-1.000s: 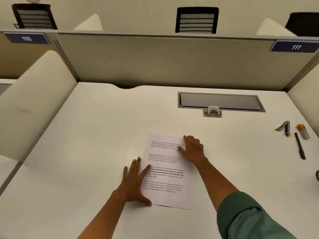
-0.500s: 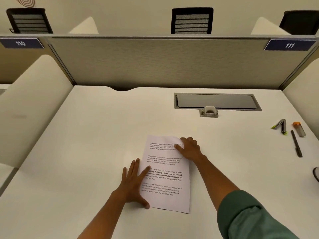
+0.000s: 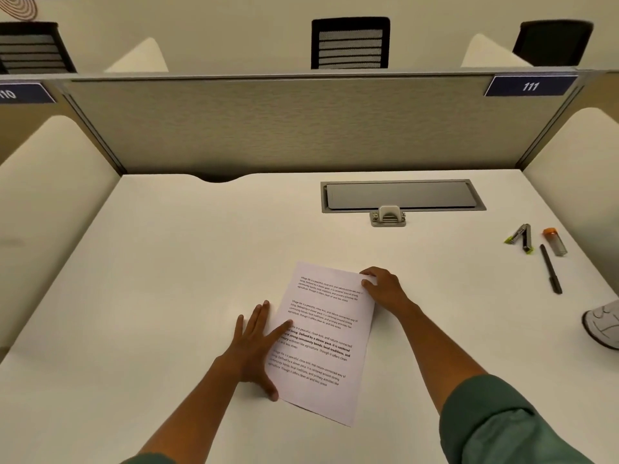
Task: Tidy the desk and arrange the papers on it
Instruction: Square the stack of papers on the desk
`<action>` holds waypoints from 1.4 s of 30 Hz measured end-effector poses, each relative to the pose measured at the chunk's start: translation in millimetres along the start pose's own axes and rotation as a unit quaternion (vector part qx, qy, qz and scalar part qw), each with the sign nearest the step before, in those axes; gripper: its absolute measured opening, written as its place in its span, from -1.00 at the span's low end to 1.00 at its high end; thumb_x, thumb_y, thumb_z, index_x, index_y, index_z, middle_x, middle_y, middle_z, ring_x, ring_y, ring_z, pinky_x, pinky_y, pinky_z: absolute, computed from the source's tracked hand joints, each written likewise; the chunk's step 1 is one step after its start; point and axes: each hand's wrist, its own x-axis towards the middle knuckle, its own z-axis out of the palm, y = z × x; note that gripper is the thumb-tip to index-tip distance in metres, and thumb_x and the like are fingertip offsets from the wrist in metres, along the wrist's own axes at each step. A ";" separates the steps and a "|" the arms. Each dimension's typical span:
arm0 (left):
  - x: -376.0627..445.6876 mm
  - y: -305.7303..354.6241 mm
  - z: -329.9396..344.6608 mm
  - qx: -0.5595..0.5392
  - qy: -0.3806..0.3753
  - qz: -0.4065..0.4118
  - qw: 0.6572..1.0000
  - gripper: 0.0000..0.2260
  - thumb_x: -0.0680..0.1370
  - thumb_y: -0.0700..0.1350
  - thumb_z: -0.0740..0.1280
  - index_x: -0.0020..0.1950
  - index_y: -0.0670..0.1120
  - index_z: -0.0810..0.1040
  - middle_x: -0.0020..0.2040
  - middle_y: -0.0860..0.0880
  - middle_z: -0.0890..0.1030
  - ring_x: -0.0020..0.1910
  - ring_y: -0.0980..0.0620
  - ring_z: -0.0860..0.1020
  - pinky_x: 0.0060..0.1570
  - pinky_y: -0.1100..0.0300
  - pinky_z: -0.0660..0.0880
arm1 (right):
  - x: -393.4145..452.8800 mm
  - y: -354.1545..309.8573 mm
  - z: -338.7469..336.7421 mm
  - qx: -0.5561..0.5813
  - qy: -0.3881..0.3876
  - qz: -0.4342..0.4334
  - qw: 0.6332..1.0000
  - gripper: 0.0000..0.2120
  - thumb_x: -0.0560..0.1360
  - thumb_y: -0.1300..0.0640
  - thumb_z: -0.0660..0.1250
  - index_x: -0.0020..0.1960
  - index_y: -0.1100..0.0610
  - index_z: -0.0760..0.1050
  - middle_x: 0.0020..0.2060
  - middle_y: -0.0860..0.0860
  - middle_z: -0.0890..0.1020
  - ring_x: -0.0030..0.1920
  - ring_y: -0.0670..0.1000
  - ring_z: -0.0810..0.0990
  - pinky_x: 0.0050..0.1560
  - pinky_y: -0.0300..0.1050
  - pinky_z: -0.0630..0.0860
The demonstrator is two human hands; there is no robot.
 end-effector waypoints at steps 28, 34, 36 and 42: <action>59.3 78.0 -20.8 -0.244 0.251 -0.119 0.929 -0.46 0.54 0.10 0.33 0.44 -0.11 0.34 0.20 -0.15 0.54 0.17 -0.13 0.49 0.14 0.02 0.45 | -66.3 95.3 -42.5 0.262 0.302 0.234 0.886 -0.69 0.46 0.35 0.27 0.18 0.24 0.57 0.13 0.17 0.62 0.12 0.18 0.58 0.17 -0.05 0.52; 56.6 96.4 -21.5 -0.383 0.195 -0.202 0.880 -0.32 0.35 0.35 0.41 0.23 -0.14 0.48 -0.03 -0.13 0.67 -0.07 -0.12 0.64 0.02 0.04 0.56 | -69.4 89.7 -36.7 0.310 0.336 0.264 0.849 -0.68 0.48 0.36 0.23 0.20 0.23 0.56 0.15 0.18 0.61 0.12 0.19 0.59 0.12 -0.05 0.55; 56.9 100.0 -21.1 -0.438 0.174 -0.201 0.859 -0.24 0.28 0.33 0.49 0.27 -0.15 0.45 -0.17 -0.12 0.69 -0.27 -0.05 0.67 -0.10 0.02 0.62 | -70.7 88.3 -35.4 0.323 0.346 0.271 0.838 -0.68 0.49 0.37 0.23 0.21 0.24 0.54 0.16 0.19 0.60 0.12 0.21 0.59 0.12 -0.04 0.55; 57.1 110.5 -25.1 -0.474 0.148 -0.157 0.854 -0.27 0.15 0.09 0.66 0.22 -0.14 0.52 -0.04 -0.12 0.68 -0.31 -0.02 0.62 -0.31 0.11 0.61 | -74.3 89.2 -34.4 0.335 0.346 0.273 0.833 -0.68 0.49 0.35 0.24 0.22 0.23 0.53 0.15 0.20 0.61 0.10 0.22 0.60 0.12 0.12 0.58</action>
